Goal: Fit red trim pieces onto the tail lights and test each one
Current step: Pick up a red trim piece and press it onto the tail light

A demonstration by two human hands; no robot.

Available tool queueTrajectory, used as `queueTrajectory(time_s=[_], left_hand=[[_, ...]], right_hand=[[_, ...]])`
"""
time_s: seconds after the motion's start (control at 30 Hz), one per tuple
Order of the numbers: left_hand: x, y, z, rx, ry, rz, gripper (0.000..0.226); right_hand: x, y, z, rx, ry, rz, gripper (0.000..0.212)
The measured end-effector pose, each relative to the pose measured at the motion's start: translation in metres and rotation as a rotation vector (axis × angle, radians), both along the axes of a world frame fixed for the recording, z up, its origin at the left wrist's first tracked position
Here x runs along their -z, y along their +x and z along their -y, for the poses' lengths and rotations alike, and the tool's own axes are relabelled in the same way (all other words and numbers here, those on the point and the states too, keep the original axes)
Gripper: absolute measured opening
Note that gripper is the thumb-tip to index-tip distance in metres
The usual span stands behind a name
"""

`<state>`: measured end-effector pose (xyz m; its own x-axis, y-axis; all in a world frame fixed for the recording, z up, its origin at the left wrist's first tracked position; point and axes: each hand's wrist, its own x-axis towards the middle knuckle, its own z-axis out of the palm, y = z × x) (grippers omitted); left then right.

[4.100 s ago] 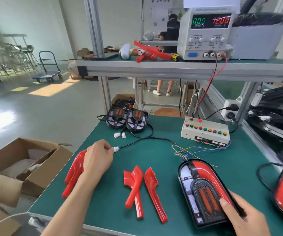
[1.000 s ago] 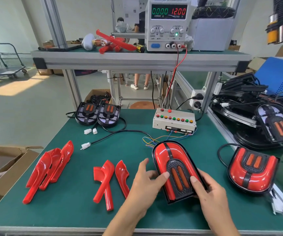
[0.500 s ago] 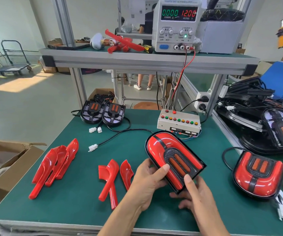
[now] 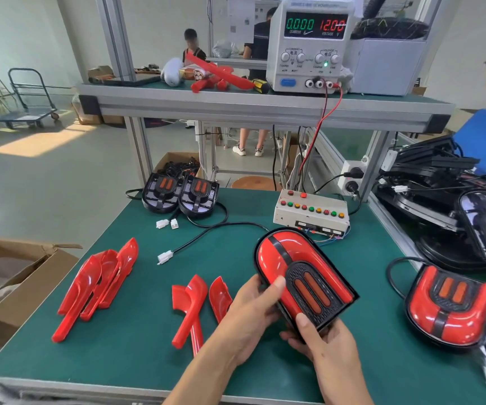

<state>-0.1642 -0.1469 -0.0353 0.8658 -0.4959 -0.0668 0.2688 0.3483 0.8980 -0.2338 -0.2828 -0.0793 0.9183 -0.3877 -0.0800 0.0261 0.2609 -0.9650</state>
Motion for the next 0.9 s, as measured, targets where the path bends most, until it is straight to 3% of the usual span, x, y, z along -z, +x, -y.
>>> queueTrajectory(time_s=[0.13, 0.33, 0.67, 0.8, 0.9], left_hand=[[-0.008, 0.006, 0.008, -0.084, -0.016, -0.073, 0.058], [-0.009, 0.011, 0.013, -0.11, -0.102, -0.146, 0.059], [-0.009, 0.017, 0.015, -0.192, -0.061, -0.059, 0.053], [-0.011, 0.019, 0.012, -0.147, -0.072, -0.082, 0.046], [-0.015, 0.02, 0.012, -0.126, -0.105, -0.151, 0.052]], right_hand=[[-0.001, -0.001, -0.003, 0.016, 0.011, -0.001, 0.055], [-0.001, -0.003, -0.003, 0.005, 0.028, -0.011, 0.029], [-0.003, -0.003, -0.002, -0.005, 0.04, -0.012, 0.029], [-0.004, -0.003, -0.004, 0.003, 0.047, -0.002, 0.032], [-0.002, -0.003, -0.004, 0.003, 0.059, 0.004, 0.029]])
